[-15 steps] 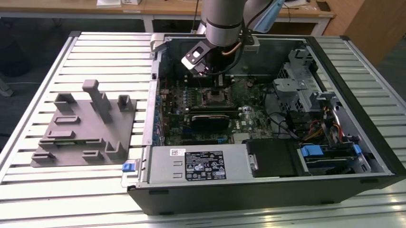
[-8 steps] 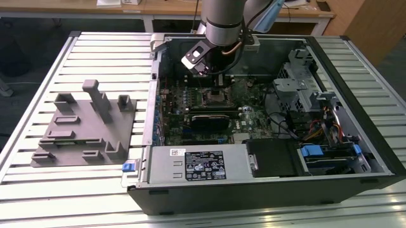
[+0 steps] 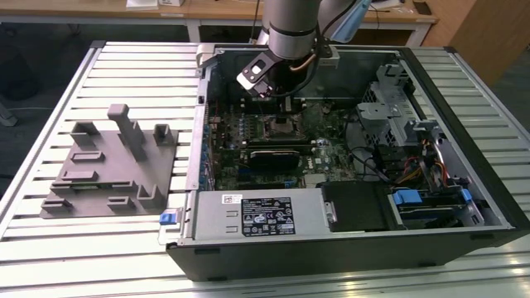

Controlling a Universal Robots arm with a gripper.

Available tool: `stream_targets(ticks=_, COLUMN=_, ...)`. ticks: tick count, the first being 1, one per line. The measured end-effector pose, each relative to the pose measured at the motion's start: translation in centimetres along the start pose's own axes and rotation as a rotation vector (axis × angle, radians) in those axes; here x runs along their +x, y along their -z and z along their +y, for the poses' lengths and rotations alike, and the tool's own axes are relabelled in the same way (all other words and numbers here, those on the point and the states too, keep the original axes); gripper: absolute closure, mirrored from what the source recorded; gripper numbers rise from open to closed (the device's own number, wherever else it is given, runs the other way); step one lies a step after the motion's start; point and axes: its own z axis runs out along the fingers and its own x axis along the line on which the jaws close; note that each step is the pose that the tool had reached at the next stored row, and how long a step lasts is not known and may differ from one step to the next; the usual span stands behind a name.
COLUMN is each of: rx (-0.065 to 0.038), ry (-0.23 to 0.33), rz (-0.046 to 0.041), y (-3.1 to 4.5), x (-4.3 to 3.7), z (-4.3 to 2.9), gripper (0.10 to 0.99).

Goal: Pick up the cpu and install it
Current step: 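Close the cpu cover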

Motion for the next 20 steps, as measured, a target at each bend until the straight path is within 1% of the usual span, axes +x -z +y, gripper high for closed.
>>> stream_targets(ticks=16, rx=0.000, ry=0.000, rz=0.0004, y=0.06, x=0.00, z=0.00, gripper=0.980)
stream_targets(ticks=20, rx=0.000, ry=0.000, rz=0.0003, y=0.38, x=-0.01, z=0.00, gripper=0.980)
